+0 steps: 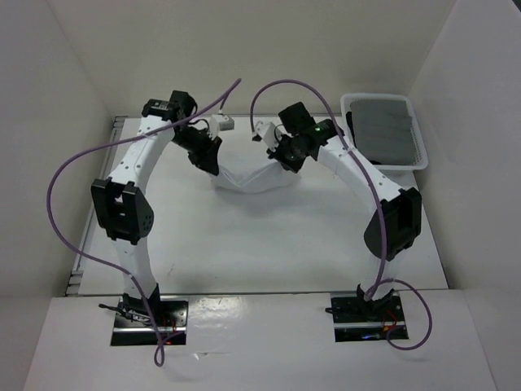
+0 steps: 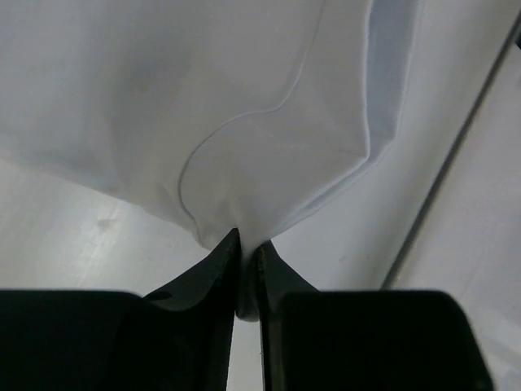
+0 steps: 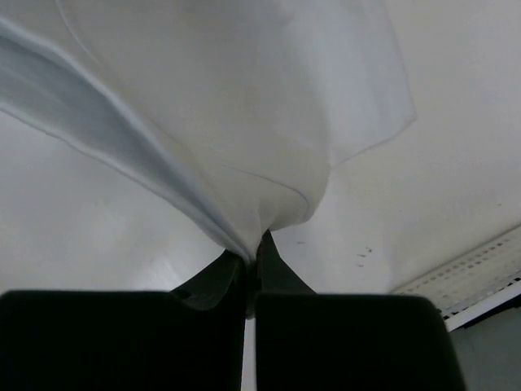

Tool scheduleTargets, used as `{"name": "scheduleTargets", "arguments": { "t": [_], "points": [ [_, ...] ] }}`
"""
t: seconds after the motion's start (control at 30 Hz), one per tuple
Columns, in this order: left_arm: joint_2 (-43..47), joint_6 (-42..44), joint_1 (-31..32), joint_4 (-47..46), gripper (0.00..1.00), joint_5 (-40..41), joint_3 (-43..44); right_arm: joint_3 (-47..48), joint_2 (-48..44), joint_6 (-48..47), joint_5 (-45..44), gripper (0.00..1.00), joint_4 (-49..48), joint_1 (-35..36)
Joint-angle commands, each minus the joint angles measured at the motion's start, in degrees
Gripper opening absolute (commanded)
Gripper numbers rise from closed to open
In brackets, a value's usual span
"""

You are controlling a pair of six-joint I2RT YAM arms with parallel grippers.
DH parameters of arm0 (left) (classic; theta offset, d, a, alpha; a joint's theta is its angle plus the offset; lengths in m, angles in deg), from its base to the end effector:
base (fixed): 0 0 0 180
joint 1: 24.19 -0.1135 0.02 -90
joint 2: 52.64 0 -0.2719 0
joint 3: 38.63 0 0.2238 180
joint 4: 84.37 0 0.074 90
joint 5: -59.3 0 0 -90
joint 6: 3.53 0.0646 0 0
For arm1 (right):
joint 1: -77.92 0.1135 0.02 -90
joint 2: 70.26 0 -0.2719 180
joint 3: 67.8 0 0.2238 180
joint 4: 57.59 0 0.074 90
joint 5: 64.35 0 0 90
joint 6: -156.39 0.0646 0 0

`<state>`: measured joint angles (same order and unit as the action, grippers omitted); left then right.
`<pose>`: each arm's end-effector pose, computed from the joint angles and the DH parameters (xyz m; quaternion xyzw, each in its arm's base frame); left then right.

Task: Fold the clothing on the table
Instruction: Flatten the skirt out

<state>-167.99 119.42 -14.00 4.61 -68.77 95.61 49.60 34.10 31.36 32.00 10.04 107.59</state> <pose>0.3775 -0.1083 0.3143 0.3947 0.8452 -0.2827 0.2236 0.3315 0.1971 0.3148 -0.5232 0.7945 0.0385 0.3058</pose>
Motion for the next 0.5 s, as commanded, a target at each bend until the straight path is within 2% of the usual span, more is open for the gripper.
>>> {"name": "scheduleTargets", "arguments": {
  "t": [0.0,0.07,0.13,0.2,0.23,0.27,0.3,0.37,0.47],
  "points": [
    [11.27,4.76,2.28,0.66,0.22,-2.1,-6.96,-1.03,-10.04,-4.35,1.82,0.02,9.51,3.19],
    [15.49,4.76,2.28,0.66,0.28,-1.49,-12.75,-3.3,-11.19,-4.96,1.22,0.09,12.07,5.04],
    [19.35,4.76,2.9,0.66,0.29,-0.7,-15.85,-4.72,-12.24,-4.18,-0.02,0.1,14.71,7.85],
    [21.73,4.06,3.51,0.66,0.36,0.53,-20.15,-5.95,-12.86,-3.48,-0.72,0.12,16.3,9.26],
    [24.01,4.05,4.12,0.66,0.39,0.53,-21.47,-6.82,-13.47,-3.47,-0.72,0.18,17.61,9.79],
    [24.99,3.36,4.74,0.66,0.43,1.23,-22.79,-7.62,-13.48,-3.47,0.15,0.37,18.32,9.79],
    [25.87,3.35,4.75,0.66,0.51,2.02,-23.94,-7.62,-13.48,-3.47,0.15,0.49,19.28,9.79],
    [27.72,2.65,5.27,0.66,0.56,2.55,-26.4,-9.11,-13.48,-3.47,0.76,0.71,21.57,9.79],
    [29.65,1.42,5.27,0.66,0.57,2.56,-27.02,-11.13,-12.95,-2.77,0.25,0.87,22.37,10.41]
  ]
}}
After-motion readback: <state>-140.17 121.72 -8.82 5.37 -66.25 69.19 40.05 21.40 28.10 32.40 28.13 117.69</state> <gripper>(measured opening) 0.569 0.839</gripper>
